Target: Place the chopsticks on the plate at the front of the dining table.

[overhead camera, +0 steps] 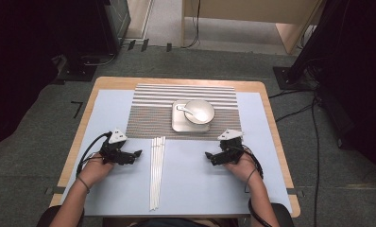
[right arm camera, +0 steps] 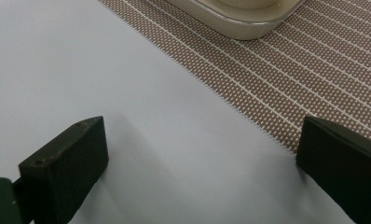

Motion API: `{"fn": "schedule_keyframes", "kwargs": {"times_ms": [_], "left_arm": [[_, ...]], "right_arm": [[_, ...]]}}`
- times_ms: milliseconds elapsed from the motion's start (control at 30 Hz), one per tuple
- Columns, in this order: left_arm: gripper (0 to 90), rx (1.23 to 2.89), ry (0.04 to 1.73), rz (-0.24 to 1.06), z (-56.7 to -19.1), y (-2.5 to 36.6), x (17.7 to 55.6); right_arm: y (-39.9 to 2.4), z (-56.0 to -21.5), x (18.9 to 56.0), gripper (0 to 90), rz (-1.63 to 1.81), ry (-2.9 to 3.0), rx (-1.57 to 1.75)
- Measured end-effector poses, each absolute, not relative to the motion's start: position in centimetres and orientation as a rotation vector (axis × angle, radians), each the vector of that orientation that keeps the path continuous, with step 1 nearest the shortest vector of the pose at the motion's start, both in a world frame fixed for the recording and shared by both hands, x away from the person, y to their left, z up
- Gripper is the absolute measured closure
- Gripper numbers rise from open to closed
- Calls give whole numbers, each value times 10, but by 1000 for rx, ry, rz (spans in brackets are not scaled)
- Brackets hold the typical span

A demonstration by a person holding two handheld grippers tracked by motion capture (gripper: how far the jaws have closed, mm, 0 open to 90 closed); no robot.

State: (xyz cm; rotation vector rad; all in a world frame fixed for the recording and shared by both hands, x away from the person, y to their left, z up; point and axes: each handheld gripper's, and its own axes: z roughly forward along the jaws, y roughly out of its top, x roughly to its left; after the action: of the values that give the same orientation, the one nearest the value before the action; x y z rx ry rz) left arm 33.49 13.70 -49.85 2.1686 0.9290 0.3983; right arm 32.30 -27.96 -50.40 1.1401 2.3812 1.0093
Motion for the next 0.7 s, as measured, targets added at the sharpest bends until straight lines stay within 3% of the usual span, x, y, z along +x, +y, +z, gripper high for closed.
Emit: {"fn": "schedule_keyframes", "kwargs": {"times_ms": [500, 600, 700], "left_arm": [[125, 2168, 931, 386, -499, 137, 336], [100, 2179, 920, 381, -499, 136, 336], [98, 2178, 921, 381, -499, 136, 336]], "right_arm": [[-283, -504, 324, 15, 1045, 2381, 1160], [-283, -503, 322, 92, 1034, 2337, 1183], [-284, -503, 322, 92, 1042, 2334, 1186]]}}
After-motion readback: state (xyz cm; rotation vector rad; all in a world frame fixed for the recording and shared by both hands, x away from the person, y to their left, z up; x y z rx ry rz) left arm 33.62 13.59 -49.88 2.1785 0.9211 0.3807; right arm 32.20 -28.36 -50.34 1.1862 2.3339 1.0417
